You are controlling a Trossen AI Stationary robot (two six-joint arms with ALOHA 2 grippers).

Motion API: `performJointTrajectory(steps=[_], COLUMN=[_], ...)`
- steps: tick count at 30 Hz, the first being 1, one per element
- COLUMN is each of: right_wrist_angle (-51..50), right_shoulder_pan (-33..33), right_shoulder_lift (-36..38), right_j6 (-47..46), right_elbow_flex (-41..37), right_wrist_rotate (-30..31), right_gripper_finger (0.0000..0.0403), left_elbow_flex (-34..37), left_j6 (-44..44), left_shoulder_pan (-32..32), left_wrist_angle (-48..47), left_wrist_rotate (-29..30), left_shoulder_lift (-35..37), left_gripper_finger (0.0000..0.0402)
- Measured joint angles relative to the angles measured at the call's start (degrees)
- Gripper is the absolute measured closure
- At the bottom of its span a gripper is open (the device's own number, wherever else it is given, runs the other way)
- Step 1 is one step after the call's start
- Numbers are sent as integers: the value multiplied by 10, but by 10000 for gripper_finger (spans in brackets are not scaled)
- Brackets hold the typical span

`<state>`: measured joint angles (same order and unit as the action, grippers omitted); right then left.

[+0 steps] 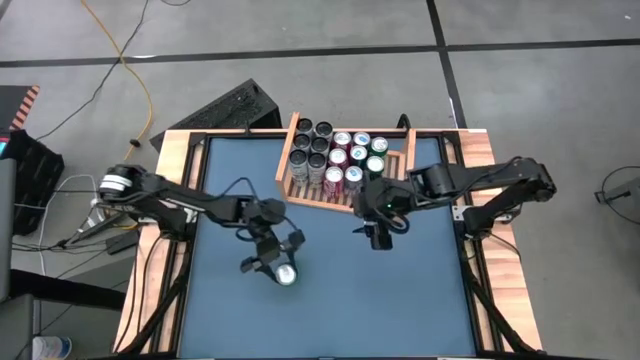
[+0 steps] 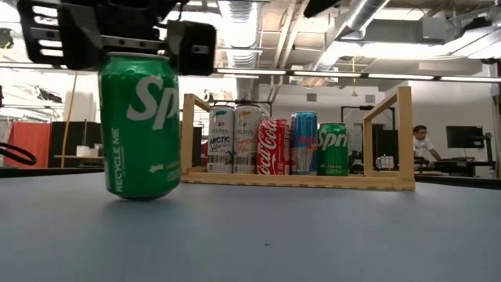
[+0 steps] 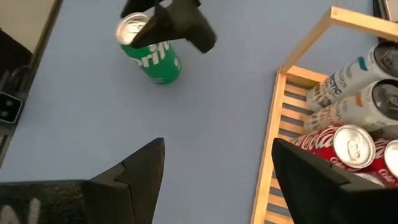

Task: Place canned beverage on shelf
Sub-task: Put the green soda can on the shelf aligned with the other green soda can

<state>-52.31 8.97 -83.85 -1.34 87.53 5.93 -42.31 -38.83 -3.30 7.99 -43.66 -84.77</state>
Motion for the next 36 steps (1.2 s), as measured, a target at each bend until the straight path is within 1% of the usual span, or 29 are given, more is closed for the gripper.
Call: performJointTrajectory(steps=[4,6,7,11,13,17,22,23,26,30,33,36], right_wrist_angle=[-4,-6,-8,-10,-13,-15,-28,-29,-28,-27,-27,-24], right_shoulder_pan=[13,20,24,35,39,43,51,52,53,53,53,53], right_shoulder_lift=[-3,-5,-6,-5,-5,-5,-5,-5,-5,-5,-5,-5], right_j6=[-2,-2,-3,-4,-5,-27,-38,-38,-46,-55,-58,-58], right_elbow_flex=[0,0,0,0,0,0,0,0,0,0,0,0], right_wrist_rotate=[0,0,0,0,0,0,1,1,1,1,1,1], right_gripper_finger=[121,121,121,121,121,121,121,121,121,121,121,121], left_elbow_flex=[-61,-92,-106,-151,-165,-176,-176,-176,-176,-176,-176,-176], left_j6=[-49,-65,-78,-148,-169,-184,-202,-208,-217,-220,-220,-220], left_shoulder_pan=[10,14,16,25,32,60,92,95,94,93,92,92], left_wrist_angle=[-36,-60,-81,-162,-181,-173,-173,-171,-172,-181,-190,-187], left_wrist_rotate=[-48,-62,-63,-105,-143,-246,-288,-294,-273,-270,-246,-244], left_shoulder_lift=[-54,-74,-79,-83,-83,-83,-83,-83,-83,-83,-98,-130], left_gripper_finger=[153,153,153,153,152,152,152,152,152,152,152,152])
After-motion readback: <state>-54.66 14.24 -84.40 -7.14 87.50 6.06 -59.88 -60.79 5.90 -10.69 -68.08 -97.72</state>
